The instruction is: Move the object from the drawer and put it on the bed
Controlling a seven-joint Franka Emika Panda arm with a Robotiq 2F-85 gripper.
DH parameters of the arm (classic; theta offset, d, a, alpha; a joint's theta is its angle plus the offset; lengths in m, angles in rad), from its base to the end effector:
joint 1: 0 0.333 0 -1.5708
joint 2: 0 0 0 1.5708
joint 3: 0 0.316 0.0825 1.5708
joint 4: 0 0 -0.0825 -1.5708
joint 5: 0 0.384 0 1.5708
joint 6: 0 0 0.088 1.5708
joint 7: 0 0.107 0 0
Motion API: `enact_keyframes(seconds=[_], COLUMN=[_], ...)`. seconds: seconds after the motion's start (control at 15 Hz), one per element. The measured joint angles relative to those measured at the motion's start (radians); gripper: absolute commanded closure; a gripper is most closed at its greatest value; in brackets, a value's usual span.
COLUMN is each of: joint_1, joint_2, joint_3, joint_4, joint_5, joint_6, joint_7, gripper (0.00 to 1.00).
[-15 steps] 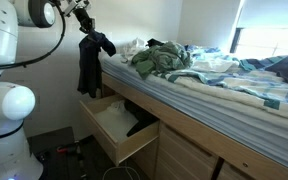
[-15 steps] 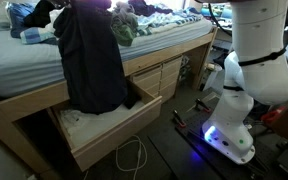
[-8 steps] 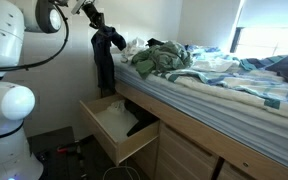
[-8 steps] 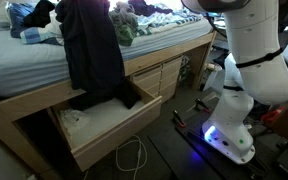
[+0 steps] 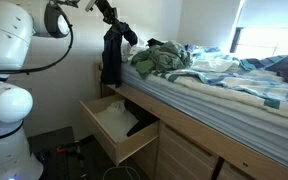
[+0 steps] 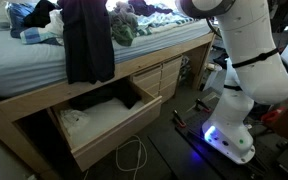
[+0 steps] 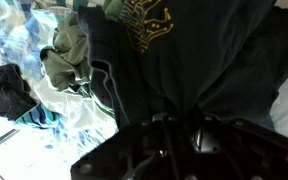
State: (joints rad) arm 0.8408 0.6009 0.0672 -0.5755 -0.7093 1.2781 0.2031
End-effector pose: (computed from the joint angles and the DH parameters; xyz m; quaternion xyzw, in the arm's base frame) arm 0.4854 0.4514 0.6989 0.9266 0.2092 0.2006 0.2395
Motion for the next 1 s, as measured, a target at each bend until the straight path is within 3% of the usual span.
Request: enact_keyframes(seconds=[0.07, 0.47, 0.53, 1.0], joint_1=[-0.010, -0.018, -0.018, -0.016], joint_2=[0.001, 0.003, 0.004, 0.040], joint_3=[-0.001, -0.002, -0.002, 0.002], joint_4=[0.013, 0.035, 0.035, 0.036], joint_5=[0.000, 0.000, 0.000, 0.001], joint_6=[0.001, 0.004, 0.004, 0.016], joint_7=[0.000, 0.002, 0.002, 0.053], gripper=[0.85, 0.85, 0.96, 0.96])
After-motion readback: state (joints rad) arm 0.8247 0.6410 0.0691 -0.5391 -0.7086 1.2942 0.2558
